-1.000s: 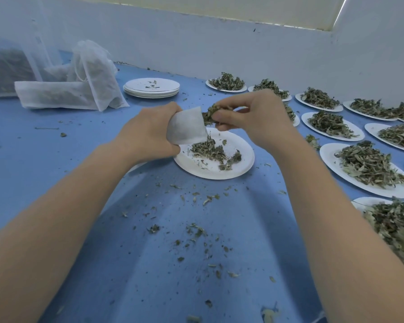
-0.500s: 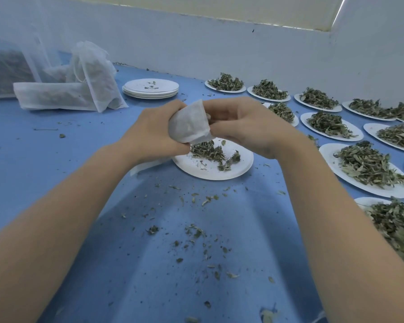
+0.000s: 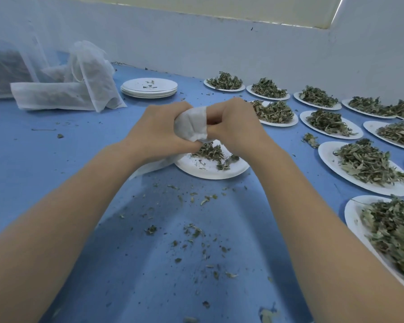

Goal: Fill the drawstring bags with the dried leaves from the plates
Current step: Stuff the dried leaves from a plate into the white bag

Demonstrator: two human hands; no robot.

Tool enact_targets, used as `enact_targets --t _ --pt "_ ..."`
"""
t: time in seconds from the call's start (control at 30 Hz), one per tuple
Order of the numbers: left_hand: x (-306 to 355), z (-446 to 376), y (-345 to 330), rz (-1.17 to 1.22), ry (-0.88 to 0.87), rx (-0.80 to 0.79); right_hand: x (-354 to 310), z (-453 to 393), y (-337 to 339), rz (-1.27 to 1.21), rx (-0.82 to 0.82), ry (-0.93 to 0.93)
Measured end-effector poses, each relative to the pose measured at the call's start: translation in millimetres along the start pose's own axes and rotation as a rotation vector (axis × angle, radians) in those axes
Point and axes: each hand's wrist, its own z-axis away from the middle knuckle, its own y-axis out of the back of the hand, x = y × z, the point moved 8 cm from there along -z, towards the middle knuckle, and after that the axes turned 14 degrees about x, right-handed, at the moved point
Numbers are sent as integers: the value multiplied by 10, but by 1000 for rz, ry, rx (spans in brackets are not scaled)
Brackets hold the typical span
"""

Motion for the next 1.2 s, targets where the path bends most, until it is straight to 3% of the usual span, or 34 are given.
enact_targets --t 0.1,0.37,0.63,0.8,0.9,1.0,1.1,1.2 --pt "33 -17 34 27 -14 7 -11 7 59 -151 53 -37" --pt "52 -12 17 -68 -44 -53 -71 8 72 -187 33 -31" --pt "13 11 -51 -78 -35 -123 -77 157 -36 -157 -335 -30" --pt "-142 -31 -30 -239 -33 -125 43 37 156 -247 -151 -44" --pt "-256 -51 48 -279 1 -89 219 -36 230 -32 -15 -65" --pt "-283 -60 58 -305 -3 -71 417 9 2 279 -145 -113" --pt "-301 -64 63 -307 6 -62 466 119 -298 355 -304 -95" --pt "-330 -73 81 -311 26 -50 402 99 -340 373 -264 1"
